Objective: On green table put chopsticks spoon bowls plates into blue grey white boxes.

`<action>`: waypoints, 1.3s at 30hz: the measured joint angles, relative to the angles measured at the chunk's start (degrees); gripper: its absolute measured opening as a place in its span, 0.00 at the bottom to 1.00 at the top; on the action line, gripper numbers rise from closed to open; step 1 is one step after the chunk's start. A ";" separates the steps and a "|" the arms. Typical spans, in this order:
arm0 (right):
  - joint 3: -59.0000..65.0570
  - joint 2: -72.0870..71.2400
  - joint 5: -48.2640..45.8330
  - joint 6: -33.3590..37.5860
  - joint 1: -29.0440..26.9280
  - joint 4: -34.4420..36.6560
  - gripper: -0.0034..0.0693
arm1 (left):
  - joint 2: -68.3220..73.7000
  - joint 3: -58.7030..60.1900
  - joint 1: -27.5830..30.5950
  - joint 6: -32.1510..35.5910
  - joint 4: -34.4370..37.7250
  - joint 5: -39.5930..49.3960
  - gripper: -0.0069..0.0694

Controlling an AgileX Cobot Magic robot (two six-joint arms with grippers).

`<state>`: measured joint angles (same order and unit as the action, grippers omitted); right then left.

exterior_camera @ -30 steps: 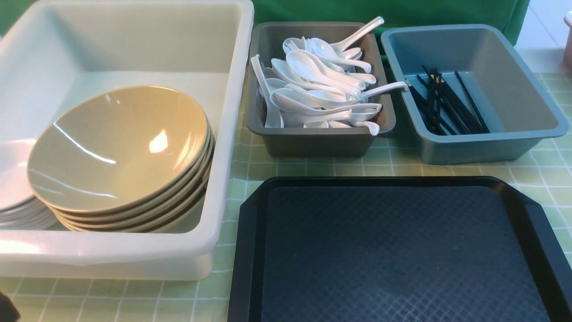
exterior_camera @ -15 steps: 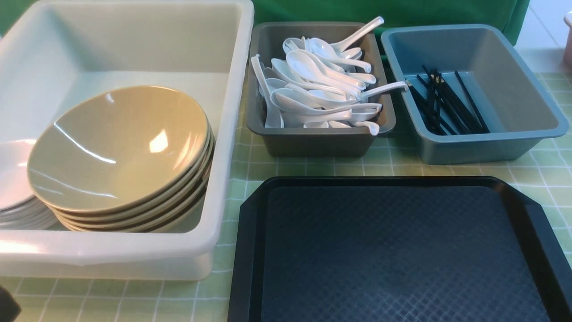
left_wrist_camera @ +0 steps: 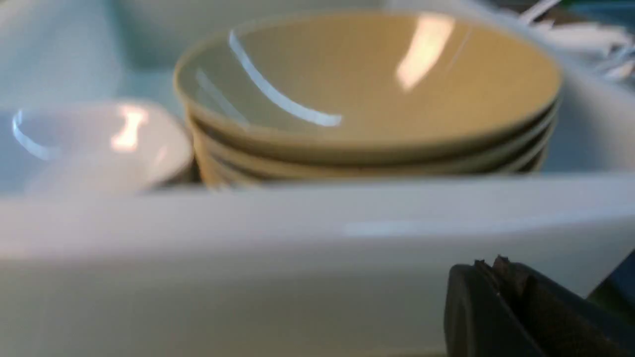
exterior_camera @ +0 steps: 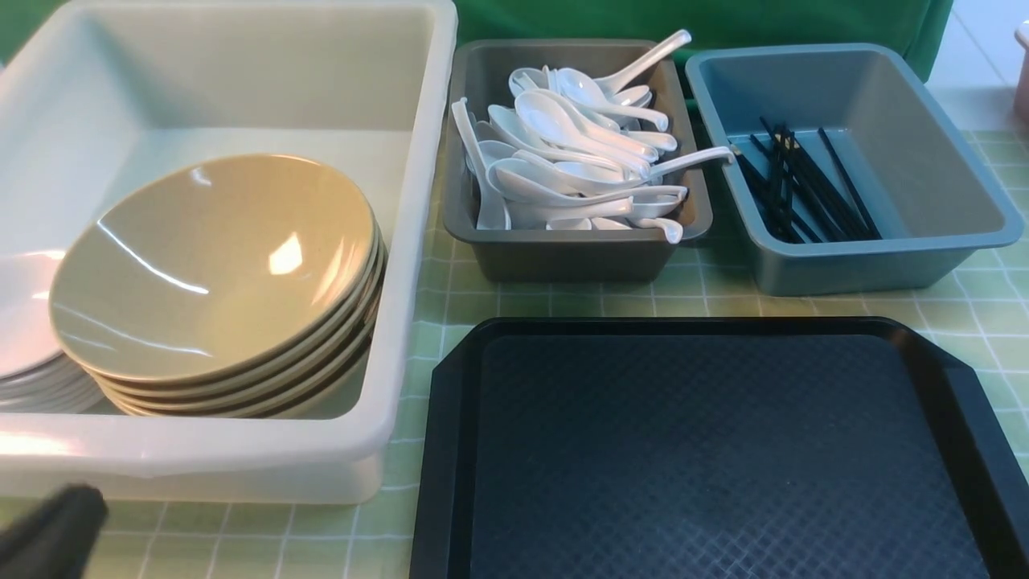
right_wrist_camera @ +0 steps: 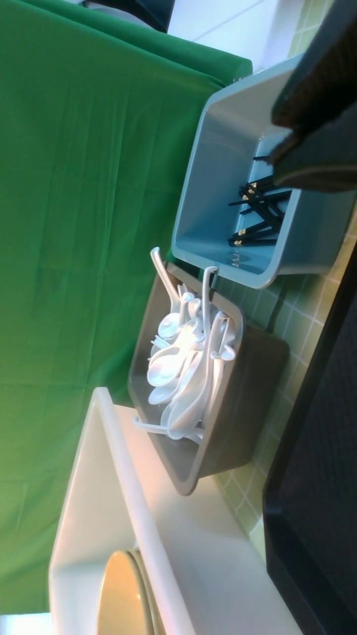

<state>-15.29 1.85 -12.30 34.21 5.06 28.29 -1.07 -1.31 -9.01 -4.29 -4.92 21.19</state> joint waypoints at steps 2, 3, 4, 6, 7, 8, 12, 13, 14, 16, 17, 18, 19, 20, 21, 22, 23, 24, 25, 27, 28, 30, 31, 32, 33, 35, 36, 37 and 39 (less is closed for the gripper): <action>0.00 0.00 0.00 0.00 0.00 0.00 0.19 | 0.00 2.02 1.21 0.00 1.63 0.18 0.09; 0.00 0.00 -0.06 0.00 0.00 0.00 0.20 | 0.00 2.32 1.81 0.00 2.65 -0.27 0.09; 0.00 0.00 -0.06 0.00 0.00 0.00 0.20 | 0.00 2.32 1.95 0.00 2.85 -0.29 0.09; 0.00 0.00 -0.01 0.00 0.00 0.00 0.20 | 0.00 2.43 2.31 0.00 3.91 -0.98 0.09; 0.00 0.00 -0.01 0.00 0.00 0.00 0.20 | 0.00 2.43 2.31 0.00 3.93 -1.19 0.09; 0.00 0.00 -0.01 0.00 0.00 0.00 0.20 | 0.00 2.48 2.31 0.00 3.93 -1.24 0.09; 0.00 0.00 -0.01 0.00 0.00 0.00 0.20 | 0.00 2.54 2.31 0.00 3.80 -1.55 0.09; 0.00 0.00 -0.01 0.00 0.00 0.00 0.20 | 0.00 2.54 2.31 0.00 3.80 -1.56 0.09; 0.00 0.00 -0.01 0.00 0.00 0.00 0.20 | 0.00 2.54 2.31 0.00 3.80 -1.56 0.09; 0.00 0.00 -0.01 0.00 0.00 0.00 0.21 | 0.00 2.54 2.31 0.00 3.80 -1.56 0.09; 0.00 0.00 -0.01 0.00 0.00 0.00 0.21 | 0.00 2.54 2.31 0.00 3.80 -1.62 0.09; 0.00 0.00 -0.01 0.00 0.00 0.00 0.21 | 0.00 2.54 2.31 0.00 3.80 -1.62 0.09; 0.00 0.00 -0.01 0.00 0.00 0.00 0.21 | 0.00 2.54 2.31 0.00 3.80 -1.62 0.09; 0.00 0.00 -0.01 0.00 0.00 0.00 0.21 | 0.00 2.54 2.31 0.00 3.80 -1.62 0.09; 0.00 0.00 -0.01 0.00 0.00 0.00 0.21 | 0.00 2.54 2.31 0.00 3.80 -1.62 0.09; 0.00 0.00 -0.01 0.00 0.00 0.00 0.21 | 0.00 2.54 2.31 0.00 3.80 -1.62 0.09; 0.00 0.00 -0.01 0.00 0.00 0.00 0.21 | 0.00 2.54 2.31 0.00 3.80 -1.62 0.09; 0.00 0.00 -0.01 0.00 0.00 0.00 0.21 | 0.00 2.54 2.31 0.00 3.80 -1.62 0.09; 0.00 0.00 -0.01 0.00 0.00 0.00 0.21 | 0.00 2.54 2.31 0.00 3.80 -1.62 0.09; 0.00 0.00 -0.01 0.00 0.00 0.00 0.21 | 0.00 2.55 2.31 0.00 3.80 -1.62 0.09; 0.00 0.00 -0.01 0.00 0.00 0.00 0.21 | 0.00 2.60 2.31 0.00 3.80 -1.68 0.09; 0.00 0.00 -0.01 0.00 0.00 0.00 0.21 | 0.00 2.60 2.31 0.00 3.80 -1.78 0.09; 0.00 0.00 -0.01 0.00 0.00 0.00 0.21 | 0.00 2.60 2.31 0.00 3.80 -1.80 0.09; 0.00 0.00 -0.01 0.32 0.00 0.00 0.22 | 0.00 2.60 2.31 0.00 3.80 -1.85 0.09; 0.00 0.00 -0.01 0.67 0.00 0.00 0.22 | 0.00 2.60 2.31 0.00 3.80 -1.85 0.09; 0.00 0.00 -0.01 2.43 0.00 0.00 0.22 | 0.00 2.60 2.31 0.00 3.80 -1.91 0.09; 0.00 -0.12 -0.06 6.24 -0.38 0.00 0.22 | 0.00 2.60 2.31 0.00 3.80 -1.91 0.09; 0.00 -0.11 -0.06 6.24 -0.38 0.00 0.22 | 0.00 2.60 2.31 0.00 3.80 -1.91 0.09; 0.00 -0.61 -0.36 7.59 -1.62 -0.58 0.22 | 0.00 2.60 2.31 0.00 3.76 -1.96 0.09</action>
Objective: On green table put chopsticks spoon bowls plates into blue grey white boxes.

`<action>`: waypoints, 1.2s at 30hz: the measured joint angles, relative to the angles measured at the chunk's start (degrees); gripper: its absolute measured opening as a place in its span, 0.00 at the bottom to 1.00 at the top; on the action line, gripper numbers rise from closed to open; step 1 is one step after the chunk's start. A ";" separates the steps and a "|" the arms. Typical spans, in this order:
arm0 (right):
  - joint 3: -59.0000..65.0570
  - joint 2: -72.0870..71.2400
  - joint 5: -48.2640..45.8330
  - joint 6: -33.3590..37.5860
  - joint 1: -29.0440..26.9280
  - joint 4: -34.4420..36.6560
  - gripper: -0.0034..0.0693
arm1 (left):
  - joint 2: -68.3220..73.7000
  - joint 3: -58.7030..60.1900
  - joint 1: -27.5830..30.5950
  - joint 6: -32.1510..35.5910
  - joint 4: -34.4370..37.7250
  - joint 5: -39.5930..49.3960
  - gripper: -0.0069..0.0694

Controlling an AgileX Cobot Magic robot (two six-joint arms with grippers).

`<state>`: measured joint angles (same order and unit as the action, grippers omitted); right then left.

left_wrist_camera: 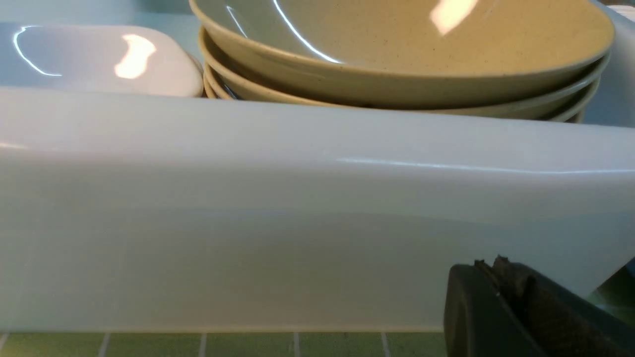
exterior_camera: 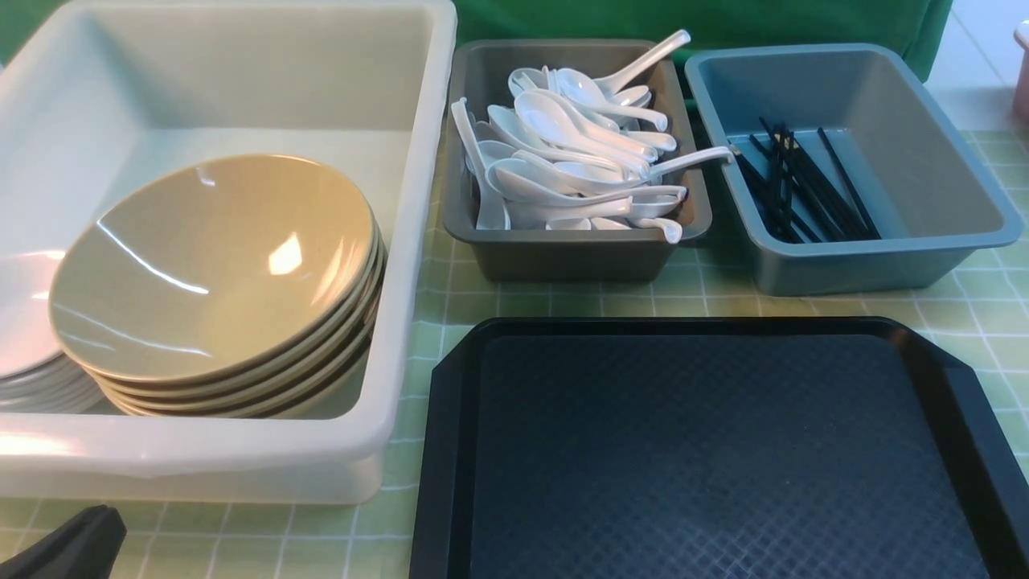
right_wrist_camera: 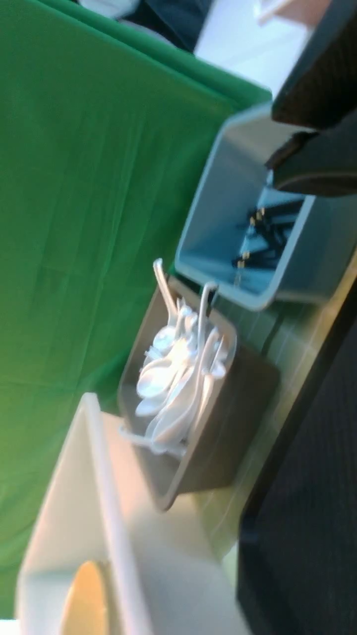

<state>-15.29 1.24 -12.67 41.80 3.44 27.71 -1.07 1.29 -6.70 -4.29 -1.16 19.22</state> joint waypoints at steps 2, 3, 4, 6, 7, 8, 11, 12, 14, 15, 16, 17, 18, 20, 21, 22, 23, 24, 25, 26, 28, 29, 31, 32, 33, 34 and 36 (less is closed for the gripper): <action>0.24 -0.71 -0.52 -2.54 -2.41 -1.82 0.23 | 0.00 0.00 0.00 0.05 0.00 0.00 0.09; 1.03 -1.28 -1.05 -5.85 -4.19 -3.94 0.23 | 0.00 0.00 0.00 0.05 0.00 0.00 0.09; 1.35 -1.44 -1.13 -6.73 -4.61 -4.57 0.23 | 0.00 0.00 0.00 0.05 0.00 0.00 0.09; 3.52 -1.88 -1.50 -11.90 -6.25 -7.40 0.23 | 0.00 0.01 0.00 -0.01 0.00 -0.06 0.09; 4.27 -1.86 -1.51 -13.56 -6.54 -8.63 0.23 | 0.00 0.01 0.00 -0.01 0.00 -0.06 0.09; 5.36 -1.86 -1.68 -15.75 -6.85 -9.57 0.24 | 0.00 0.01 0.00 -0.01 0.00 -0.06 0.09; 9.43 -1.86 -3.06 -23.81 -7.11 -16.00 0.24 | 0.00 0.01 0.00 -0.01 0.00 -0.06 0.09; 10.44 -1.86 -3.81 -26.55 -7.17 -18.46 0.24 | 0.00 0.01 0.00 -0.01 0.00 -0.06 0.09; 12.09 -1.86 -4.64 -31.40 -7.18 -23.08 0.24 | 0.00 0.01 0.00 -0.01 0.00 -0.06 0.09; 12.77 -1.86 -4.84 -33.60 -7.18 -25.09 0.24 | 0.00 0.01 0.00 -0.01 0.00 -0.06 0.09; 13.31 -1.86 -4.84 -34.60 -7.21 -26.19 0.25 | 0.00 0.01 0.00 -0.01 0.00 -0.06 0.09; 14.09 -1.86 -4.42 -35.32 -7.21 -27.10 0.25 | 0.00 0.01 0.00 -0.01 0.00 -0.06 0.09; 15.00 -1.86 -3.80 -35.87 -7.21 -27.71 0.25 | 0.00 0.01 0.00 -0.01 0.00 -0.06 0.09; 15.90 -1.86 -1.64 -36.12 -7.29 -28.11 0.25 | 0.00 0.06 0.00 -0.01 0.00 -0.06 0.09; 15.99 -1.86 -0.92 -36.18 -7.29 -28.16 0.25 | 0.00 0.06 0.00 -0.01 0.00 -0.06 0.09; 16.04 -1.86 -0.85 -36.18 -7.29 -28.18 0.26 | 0.00 0.06 0.00 -0.01 0.00 -0.06 0.09; 16.04 -1.86 -1.05 -36.18 -7.29 -28.23 0.26 | 0.00 0.06 0.00 -0.01 0.00 -0.06 0.09; 16.04 -1.86 -1.38 -36.32 -7.29 -28.24 0.26 | 0.00 0.06 0.00 -0.01 0.00 -0.06 0.09; 16.04 -1.86 -1.58 -36.57 -7.29 -28.29 0.26 | 0.00 0.06 0.00 -0.01 0.00 -0.06 0.09; 15.98 -1.86 -1.79 -36.88 -7.29 -28.29 0.26 | 0.00 0.06 0.00 -0.01 0.00 -0.06 0.09; 15.93 -1.86 -2.04 -37.16 -7.29 -28.29 0.26 | 0.00 0.06 0.00 -0.01 0.00 -0.06 0.09; 15.93 -1.86 -2.09 -37.16 -7.29 -28.29 0.26 | 0.00 0.06 0.00 -0.01 0.00 -0.06 0.09; 15.93 -1.86 -2.20 -37.16 -7.29 -28.29 0.26 | 0.00 0.06 0.00 -0.01 0.00 -0.06 0.09; 15.93 -1.86 -2.20 -37.16 -7.29 -28.29 0.26 | 0.00 0.06 0.00 -0.01 0.00 -0.06 0.09; 15.93 -1.86 -2.20 -37.16 -7.29 -28.29 0.26 | 0.00 0.06 0.00 -0.01 0.00 -0.06 0.09; 15.93 -1.86 -2.20 -37.19 -7.29 -28.29 0.27 | 0.00 0.06 0.00 -0.01 0.00 -0.06 0.09; 15.93 -1.86 -2.20 -37.19 -7.29 -28.36 0.27 | 0.00 0.06 0.00 -0.01 0.00 -0.06 0.09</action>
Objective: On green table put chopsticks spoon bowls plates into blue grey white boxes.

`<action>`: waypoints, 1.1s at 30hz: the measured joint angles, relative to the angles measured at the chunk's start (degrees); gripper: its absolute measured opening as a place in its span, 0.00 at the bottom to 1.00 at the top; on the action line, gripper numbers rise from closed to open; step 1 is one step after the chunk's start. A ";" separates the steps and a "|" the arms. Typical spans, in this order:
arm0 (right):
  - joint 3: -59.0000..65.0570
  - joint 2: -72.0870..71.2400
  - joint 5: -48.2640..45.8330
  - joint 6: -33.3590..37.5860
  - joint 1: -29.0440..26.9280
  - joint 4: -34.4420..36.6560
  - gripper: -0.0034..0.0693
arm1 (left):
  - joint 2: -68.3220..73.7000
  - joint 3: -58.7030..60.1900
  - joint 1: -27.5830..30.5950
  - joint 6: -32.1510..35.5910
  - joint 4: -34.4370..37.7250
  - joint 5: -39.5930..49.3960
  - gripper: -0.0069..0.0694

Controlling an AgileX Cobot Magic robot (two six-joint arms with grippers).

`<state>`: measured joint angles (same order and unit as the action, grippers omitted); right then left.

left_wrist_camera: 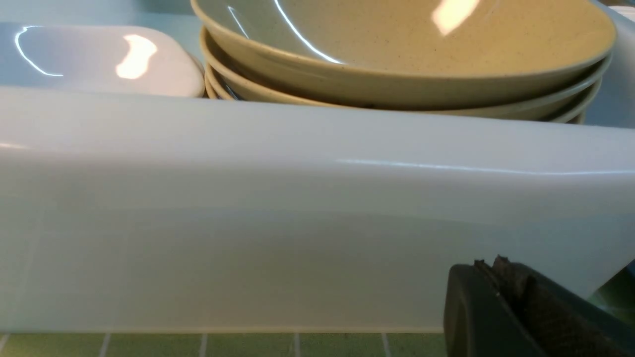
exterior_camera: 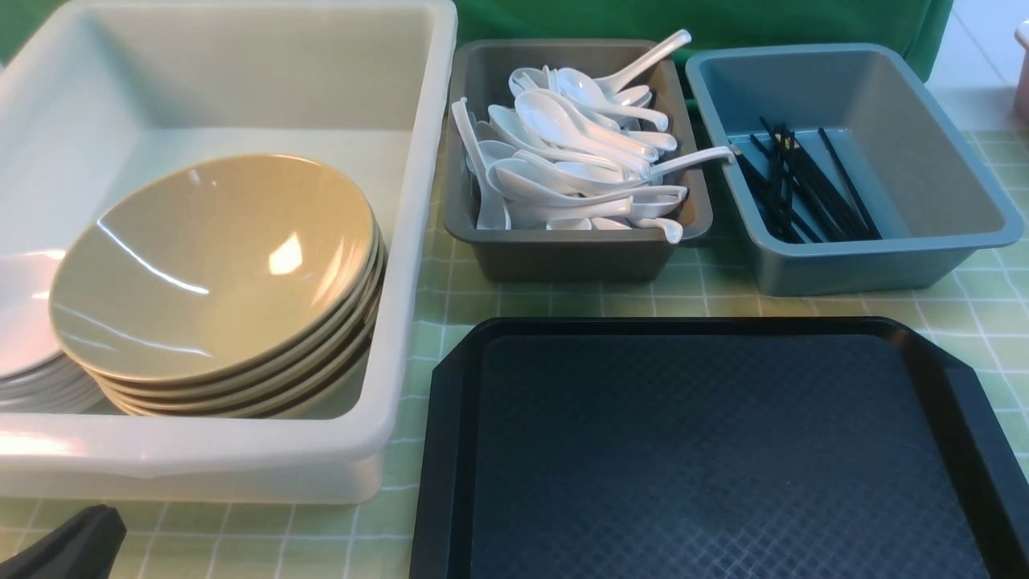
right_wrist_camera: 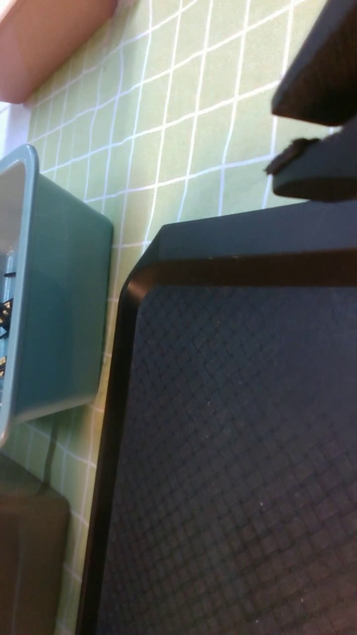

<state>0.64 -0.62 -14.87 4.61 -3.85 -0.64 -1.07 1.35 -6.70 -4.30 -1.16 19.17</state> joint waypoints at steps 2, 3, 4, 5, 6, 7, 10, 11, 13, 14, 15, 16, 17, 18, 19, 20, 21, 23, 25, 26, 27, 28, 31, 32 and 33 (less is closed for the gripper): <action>0.00 0.00 0.00 0.00 0.00 0.00 0.27 | 0.00 0.00 0.00 0.00 0.00 0.00 0.09; 0.00 0.00 0.00 0.00 0.00 0.00 0.27 | 0.00 0.00 0.00 0.00 0.00 0.00 0.09; 0.00 0.00 0.00 0.00 0.00 0.00 0.27 | 0.00 0.00 0.00 0.00 0.00 0.00 0.09; 0.00 0.00 0.00 0.00 0.00 0.00 0.28 | 0.00 0.00 0.00 0.00 0.00 0.00 0.09; 0.00 0.00 0.00 0.00 0.00 0.00 0.28 | 0.00 0.00 0.00 0.00 0.00 0.00 0.09; 0.00 0.00 0.00 0.00 0.00 0.00 0.28 | 0.00 0.00 0.00 0.00 0.00 0.00 0.09; 0.00 0.00 0.00 0.00 0.00 -0.01 0.28 | 0.00 0.00 0.00 0.00 0.00 -0.04 0.09; 0.00 0.00 0.00 0.00 0.00 -0.01 0.28 | 0.00 0.00 0.00 0.00 0.00 -0.04 0.09; 0.00 0.00 -0.06 0.00 0.00 -0.01 0.29 | 0.00 0.00 0.00 0.00 0.00 -0.04 0.09; 0.00 0.00 -0.06 0.00 0.00 -0.06 0.29 | 0.00 0.00 0.00 0.00 0.00 -0.04 0.09; 0.00 0.00 -0.06 0.00 0.00 -0.06 0.29 | 0.00 0.00 0.00 0.00 0.00 -0.04 0.09; 0.00 0.00 -0.06 0.00 0.00 -0.06 0.29 | 0.00 0.00 0.00 0.00 0.00 -0.04 0.09; 0.00 0.00 -0.06 0.00 0.00 -0.06 0.29 | 0.00 0.00 0.00 0.00 0.00 -0.04 0.09; 0.00 0.00 -0.06 0.00 0.00 -0.06 0.29 | 0.00 0.00 0.00 0.00 0.00 -0.04 0.09; 0.00 0.00 -0.06 0.00 0.00 -0.06 0.30 | 0.00 0.00 0.00 0.00 0.00 -0.04 0.09; 0.00 0.00 -0.06 0.00 0.00 -0.06 0.30 | 0.00 0.00 0.00 0.00 0.00 -0.04 0.09; 0.00 0.00 -0.06 0.00 0.00 -0.06 0.30 | 0.00 0.00 0.00 0.00 0.00 -0.04 0.09; 0.00 0.00 -0.06 0.00 0.00 -0.06 0.30 | 0.00 0.00 0.00 -0.09 0.00 -0.04 0.09; 0.00 0.00 -0.06 0.00 0.00 -0.06 0.30 | 0.00 0.00 0.06 -0.04 0.00 -0.04 0.09; 0.00 0.00 -0.06 0.00 0.00 -0.06 0.30 | 0.00 0.00 0.13 -0.04 0.00 -0.04 0.09; 0.00 0.00 -0.06 0.00 0.00 -0.06 0.30 | 0.00 0.00 0.28 -0.04 0.00 -0.04 0.09; 0.00 0.00 -0.06 0.00 0.00 -0.06 0.30 | 0.00 0.00 0.52 -0.04 0.00 -0.04 0.09; 0.00 0.00 -0.06 0.00 0.00 -0.06 0.31 | 0.00 0.00 1.18 -0.04 0.00 -0.06 0.09; 0.00 0.00 -0.06 0.00 0.00 -0.06 0.31 | 0.00 0.00 1.23 -0.04 0.00 -0.06 0.09; 0.00 0.00 -0.06 0.00 0.00 -0.06 0.31 | 0.00 0.00 1.23 -0.04 0.00 -0.06 0.09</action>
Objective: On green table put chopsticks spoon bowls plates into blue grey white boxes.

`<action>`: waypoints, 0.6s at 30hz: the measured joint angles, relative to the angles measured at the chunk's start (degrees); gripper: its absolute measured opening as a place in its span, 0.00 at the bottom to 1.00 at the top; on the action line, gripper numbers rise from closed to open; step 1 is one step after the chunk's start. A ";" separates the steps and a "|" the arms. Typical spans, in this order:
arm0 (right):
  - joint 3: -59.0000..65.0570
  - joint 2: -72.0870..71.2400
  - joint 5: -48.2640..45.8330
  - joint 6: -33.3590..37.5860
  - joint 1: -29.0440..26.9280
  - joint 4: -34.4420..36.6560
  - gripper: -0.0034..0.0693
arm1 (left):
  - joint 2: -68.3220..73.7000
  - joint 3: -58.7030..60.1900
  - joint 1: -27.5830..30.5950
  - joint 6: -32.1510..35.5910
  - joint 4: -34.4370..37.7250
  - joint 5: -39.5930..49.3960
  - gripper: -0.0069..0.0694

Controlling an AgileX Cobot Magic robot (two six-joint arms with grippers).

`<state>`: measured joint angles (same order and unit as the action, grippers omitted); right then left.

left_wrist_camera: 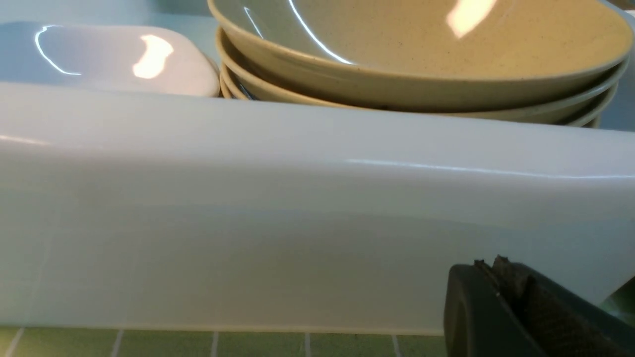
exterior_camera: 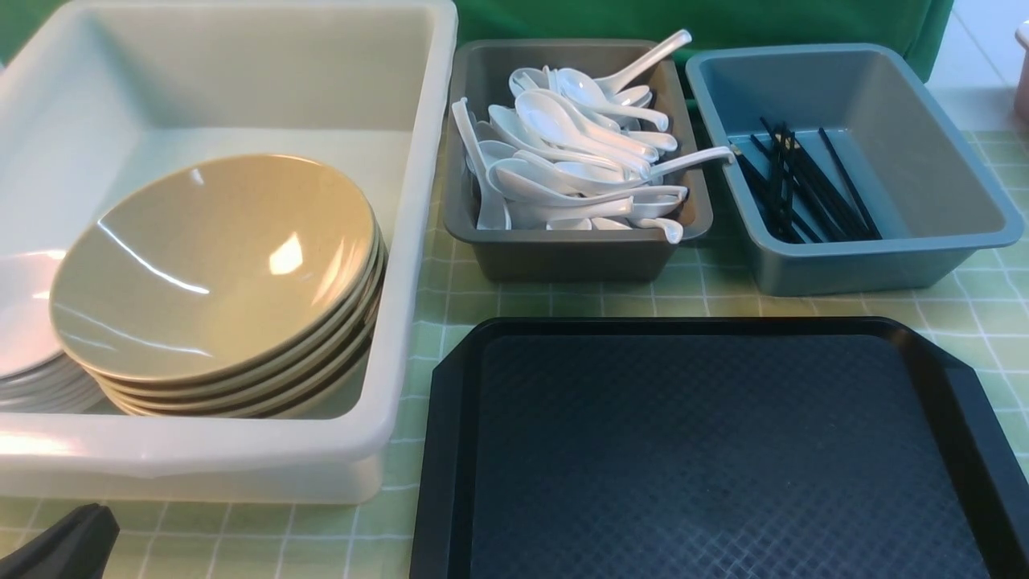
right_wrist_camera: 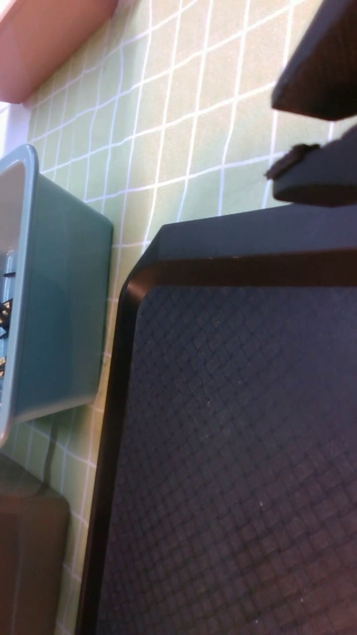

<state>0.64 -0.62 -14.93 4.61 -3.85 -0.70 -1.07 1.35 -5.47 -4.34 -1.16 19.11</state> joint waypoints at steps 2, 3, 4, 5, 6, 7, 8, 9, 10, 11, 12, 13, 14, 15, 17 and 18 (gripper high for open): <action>0.00 0.00 0.00 0.00 0.00 0.00 0.31 | 0.00 0.00 0.00 0.00 0.00 0.00 0.09; 0.00 0.00 0.00 0.00 0.00 0.00 0.31 | 0.00 0.00 -0.05 0.00 0.00 0.00 0.09; 0.00 0.00 0.00 0.00 0.00 0.00 0.31 | 0.00 0.00 -0.05 0.00 0.00 0.00 0.09; 0.00 0.00 0.00 0.00 0.00 0.00 0.31 | 0.00 0.00 -0.05 0.00 0.00 0.00 0.09; 0.00 0.00 0.00 0.00 0.00 0.00 0.31 | 0.00 0.00 -0.05 0.00 0.00 -0.05 0.09; 0.00 0.00 0.00 0.00 0.00 0.00 0.31 | 0.00 0.00 -0.05 0.00 0.00 -0.05 0.09; 0.00 0.00 0.00 0.00 0.00 0.00 0.31 | 0.00 0.00 -0.05 0.00 0.00 -0.05 0.09; 0.00 0.00 0.00 0.00 0.00 0.00 0.31 | 0.00 0.00 -0.05 0.00 0.00 -0.05 0.09; 0.00 0.00 0.00 0.00 0.00 0.00 0.31 | 0.00 0.00 -0.05 0.00 0.00 -0.05 0.09; 0.00 0.00 0.00 0.00 0.00 0.00 0.31 | 0.00 0.00 -0.05 0.00 0.00 -0.05 0.09; 0.00 0.00 0.00 0.00 0.00 0.00 0.31 | 0.00 0.00 -0.05 0.00 0.00 -0.05 0.09; 0.00 0.00 0.00 0.00 0.00 0.00 0.31 | 0.00 0.00 -0.05 0.00 0.00 -0.05 0.09; 0.00 0.00 0.00 0.00 0.00 0.00 0.32 | 0.00 0.00 -0.05 0.00 0.00 -0.05 0.09; 0.00 0.00 0.00 0.00 0.00 0.00 0.32 | 0.00 0.00 -0.05 0.00 0.00 -0.05 0.09; 0.00 0.00 0.00 0.00 0.00 0.00 0.32 | 0.00 0.00 -0.05 0.00 0.00 -0.05 0.09; 0.00 0.00 0.00 0.00 0.00 0.00 0.32 | 0.00 0.00 -0.05 0.00 0.00 -0.05 0.09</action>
<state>0.64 -0.62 -14.93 4.61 -3.85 -0.70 -1.07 1.35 -5.52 -4.34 -1.16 19.06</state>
